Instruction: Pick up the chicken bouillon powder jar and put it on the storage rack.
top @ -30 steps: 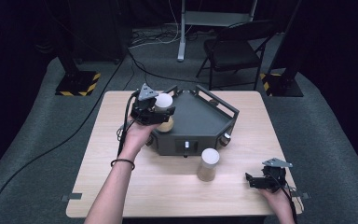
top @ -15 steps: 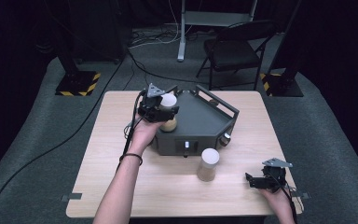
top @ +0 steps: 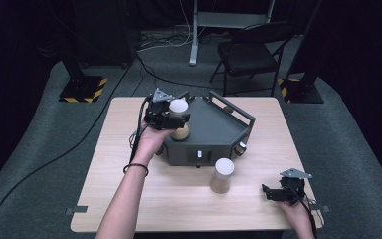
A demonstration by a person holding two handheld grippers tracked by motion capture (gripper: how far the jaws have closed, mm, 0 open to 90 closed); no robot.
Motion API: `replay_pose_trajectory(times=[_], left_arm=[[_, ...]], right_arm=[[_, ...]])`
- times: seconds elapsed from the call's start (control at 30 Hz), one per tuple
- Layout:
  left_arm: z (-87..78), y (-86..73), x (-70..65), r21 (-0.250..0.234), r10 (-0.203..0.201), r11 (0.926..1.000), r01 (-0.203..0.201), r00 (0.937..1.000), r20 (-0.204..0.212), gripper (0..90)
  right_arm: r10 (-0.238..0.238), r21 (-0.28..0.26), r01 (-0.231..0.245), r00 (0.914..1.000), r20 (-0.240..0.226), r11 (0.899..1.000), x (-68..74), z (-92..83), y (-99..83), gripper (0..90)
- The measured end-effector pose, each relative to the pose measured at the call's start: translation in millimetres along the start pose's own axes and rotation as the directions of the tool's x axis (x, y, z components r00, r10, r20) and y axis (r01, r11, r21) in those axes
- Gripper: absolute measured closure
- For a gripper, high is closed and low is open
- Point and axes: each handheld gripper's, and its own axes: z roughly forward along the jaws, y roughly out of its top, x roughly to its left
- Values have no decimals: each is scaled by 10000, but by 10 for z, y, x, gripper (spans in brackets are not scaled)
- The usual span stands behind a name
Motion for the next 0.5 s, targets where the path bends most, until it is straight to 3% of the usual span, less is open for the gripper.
replay_pose_trajectory(times=[0.13, 0.23, 0.5], left_arm=[[-101, -19, -20, -4, 182, 9998, -182, 9998, -34, 123], [-210, -131, -15, -320, 156, 9994, -157, 9999, -27, 109], [-445, -428, 45, -543, 69, 9985, -80, 9998, -203, 80]], right_arm=[[2, -1, -2, 10000, 1, 10000, 1, 0, 0, 0], [1, -1, -1, 10000, 0, 10000, 0, 0, 0, 0], [1, -2, -1, 10000, 2, 10000, 0, 0, 0, 0]])
